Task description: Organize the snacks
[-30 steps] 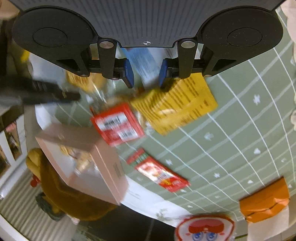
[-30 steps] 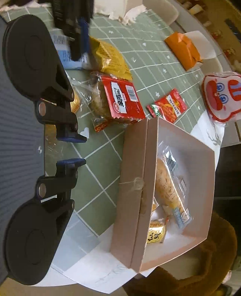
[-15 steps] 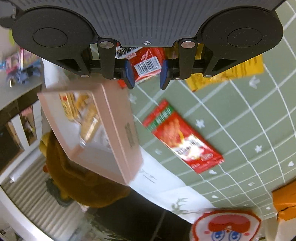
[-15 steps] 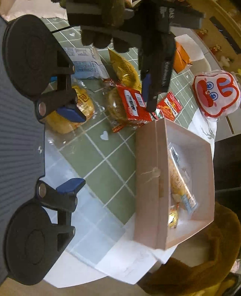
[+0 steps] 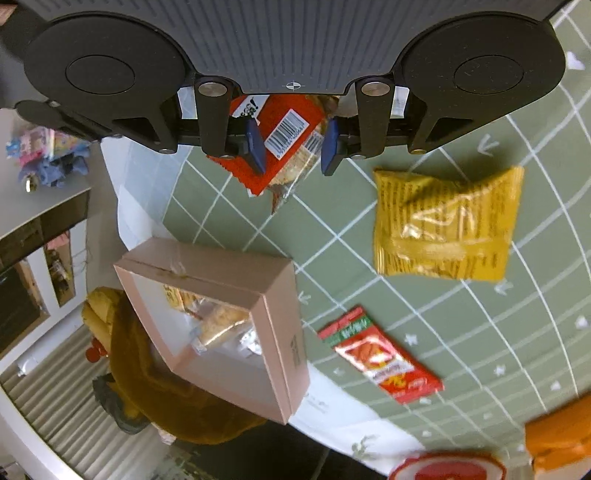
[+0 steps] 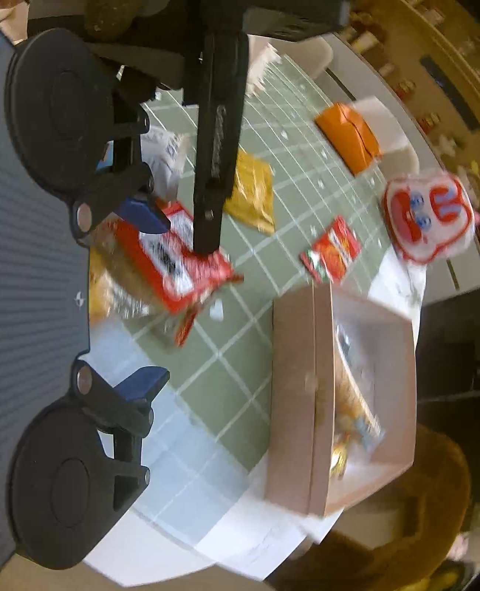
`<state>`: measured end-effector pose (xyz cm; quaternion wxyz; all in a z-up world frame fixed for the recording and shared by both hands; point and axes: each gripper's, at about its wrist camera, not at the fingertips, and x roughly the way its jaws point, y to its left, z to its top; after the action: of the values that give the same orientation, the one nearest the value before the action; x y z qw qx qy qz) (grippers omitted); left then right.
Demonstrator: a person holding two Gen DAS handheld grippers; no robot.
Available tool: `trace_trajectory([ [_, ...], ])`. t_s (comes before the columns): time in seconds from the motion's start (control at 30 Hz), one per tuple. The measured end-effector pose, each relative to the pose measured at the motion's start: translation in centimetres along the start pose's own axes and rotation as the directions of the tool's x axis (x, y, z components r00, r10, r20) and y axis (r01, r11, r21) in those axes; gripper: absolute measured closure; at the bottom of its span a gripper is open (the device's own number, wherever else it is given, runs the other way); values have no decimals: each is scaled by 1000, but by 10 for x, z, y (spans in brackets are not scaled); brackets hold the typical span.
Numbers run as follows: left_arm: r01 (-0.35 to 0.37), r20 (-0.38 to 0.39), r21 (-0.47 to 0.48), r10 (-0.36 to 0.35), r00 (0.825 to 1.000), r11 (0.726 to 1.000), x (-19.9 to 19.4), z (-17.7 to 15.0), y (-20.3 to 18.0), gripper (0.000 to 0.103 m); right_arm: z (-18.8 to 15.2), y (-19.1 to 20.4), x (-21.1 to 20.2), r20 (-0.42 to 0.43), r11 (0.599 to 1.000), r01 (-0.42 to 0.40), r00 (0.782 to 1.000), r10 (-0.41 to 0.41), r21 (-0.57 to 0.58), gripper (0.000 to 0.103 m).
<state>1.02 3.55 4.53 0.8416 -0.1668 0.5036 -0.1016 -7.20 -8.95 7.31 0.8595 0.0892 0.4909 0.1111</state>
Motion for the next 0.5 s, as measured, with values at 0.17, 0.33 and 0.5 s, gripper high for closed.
trace_trajectory([
  [0.17,-42,44,29,41,998,999,-14,8,-5,65,3,29,22,-12,997,3,1000,-4,-75,22],
  [0.33,-37,66,25,35,997,999,-23,12,-1,65,9,30,24,65,980,141,989,-133,-137,22],
  [0.5,-13,64,-3,14,998,1000,-22,11,9,66,23,-16,17,91,960,280,957,-276,-28,22],
])
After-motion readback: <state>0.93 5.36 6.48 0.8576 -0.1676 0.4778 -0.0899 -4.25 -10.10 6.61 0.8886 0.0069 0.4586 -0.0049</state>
